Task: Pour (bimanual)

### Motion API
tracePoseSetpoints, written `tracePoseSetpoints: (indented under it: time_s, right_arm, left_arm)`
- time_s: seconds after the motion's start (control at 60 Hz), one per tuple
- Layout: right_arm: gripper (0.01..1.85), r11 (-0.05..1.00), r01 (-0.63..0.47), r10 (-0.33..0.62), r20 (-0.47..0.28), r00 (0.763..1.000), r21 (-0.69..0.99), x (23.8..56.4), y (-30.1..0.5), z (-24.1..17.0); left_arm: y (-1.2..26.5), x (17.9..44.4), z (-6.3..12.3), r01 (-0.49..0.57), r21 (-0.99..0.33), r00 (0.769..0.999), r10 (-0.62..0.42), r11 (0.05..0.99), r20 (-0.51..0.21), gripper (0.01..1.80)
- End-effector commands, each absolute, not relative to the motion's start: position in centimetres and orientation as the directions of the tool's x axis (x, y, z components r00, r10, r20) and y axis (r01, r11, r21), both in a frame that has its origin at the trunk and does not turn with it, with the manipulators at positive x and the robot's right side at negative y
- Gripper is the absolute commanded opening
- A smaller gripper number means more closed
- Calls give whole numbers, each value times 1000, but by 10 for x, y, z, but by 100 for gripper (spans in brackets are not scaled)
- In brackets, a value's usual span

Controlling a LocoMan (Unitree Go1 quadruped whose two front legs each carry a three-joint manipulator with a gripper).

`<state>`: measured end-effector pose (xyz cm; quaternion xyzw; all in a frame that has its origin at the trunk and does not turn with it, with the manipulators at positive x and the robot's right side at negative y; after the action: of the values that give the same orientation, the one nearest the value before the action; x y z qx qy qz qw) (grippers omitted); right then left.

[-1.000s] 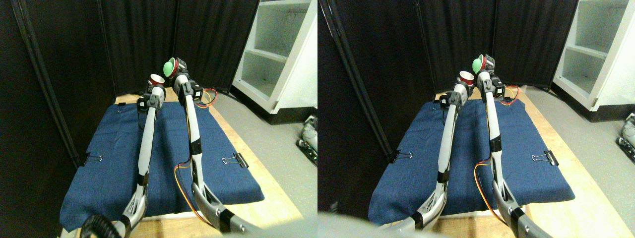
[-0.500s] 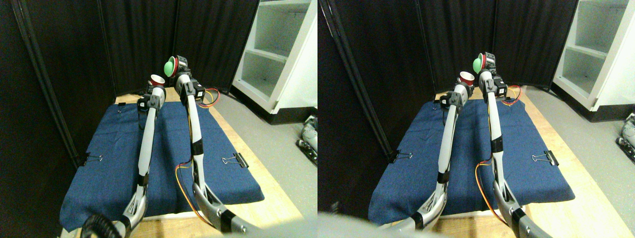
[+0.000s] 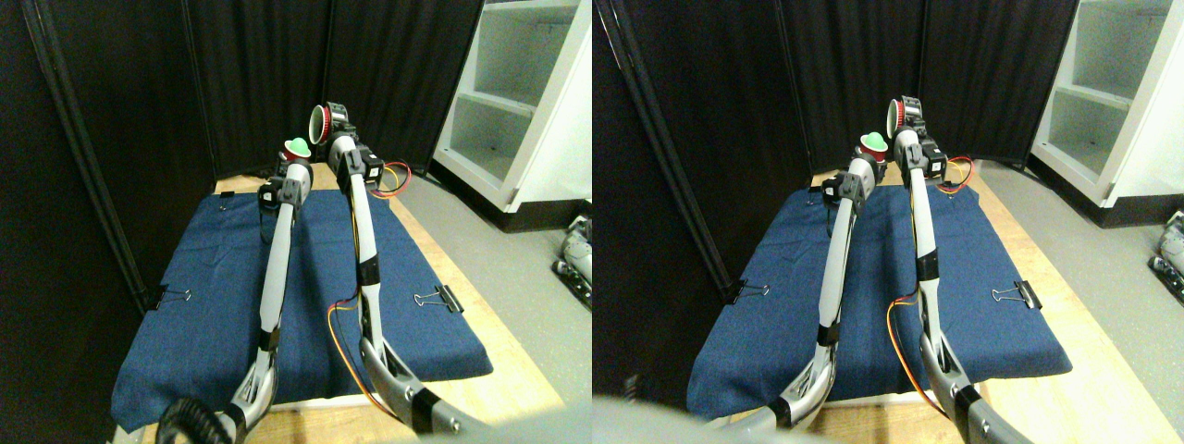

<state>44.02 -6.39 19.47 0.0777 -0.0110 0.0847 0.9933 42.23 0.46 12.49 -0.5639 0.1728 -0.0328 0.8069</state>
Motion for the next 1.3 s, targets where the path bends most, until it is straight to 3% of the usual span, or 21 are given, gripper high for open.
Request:
tracePoseSetpoints:
  time_s: [0.017,0.133,0.233,0.317,0.417,0.483,0.733,0.817,1.017,1.083,1.3]
  right_arm:
    - [57,971,-216,211,57,976,103,443,-61,197]
    - [58,977,-170,167,32,985,132,440,-58,197]
    - [48,976,-150,147,31,989,158,441,-61,194]
    - [33,960,-80,71,42,997,270,442,-68,192]
    - [33,909,-66,54,42,998,411,441,-77,191]
    - [33,828,-33,6,50,999,559,444,-86,189]
    - [33,628,-34,-63,94,994,777,450,-105,179]
    - [34,536,-16,-90,76,993,844,451,-110,172]
    - [35,499,-9,-128,85,988,866,453,-120,154]
    - [34,395,4,-144,58,988,919,453,-123,147]
    - [33,293,-1,-159,49,986,956,451,-129,126]
  left_arm:
    - [5,422,135,-98,-934,948,-254,343,-192,33]
    - [6,422,136,-94,-934,951,-248,344,-187,33]
    - [9,422,136,-89,-937,951,-252,337,-181,33]
    - [12,422,136,-82,-935,954,-245,346,-175,33]
    - [13,422,137,-71,-931,953,-251,358,-169,33]
    - [15,424,137,-70,-930,953,-252,360,-169,33]
    - [24,430,135,-57,-948,961,-240,313,-137,33]
    - [28,432,135,-60,-952,971,-204,300,-126,33]
    - [42,437,130,-70,-962,981,-158,265,-115,33]
    - [47,438,126,-83,-968,984,-133,236,-117,33]
    - [64,441,109,-102,-974,991,-69,204,-118,33]
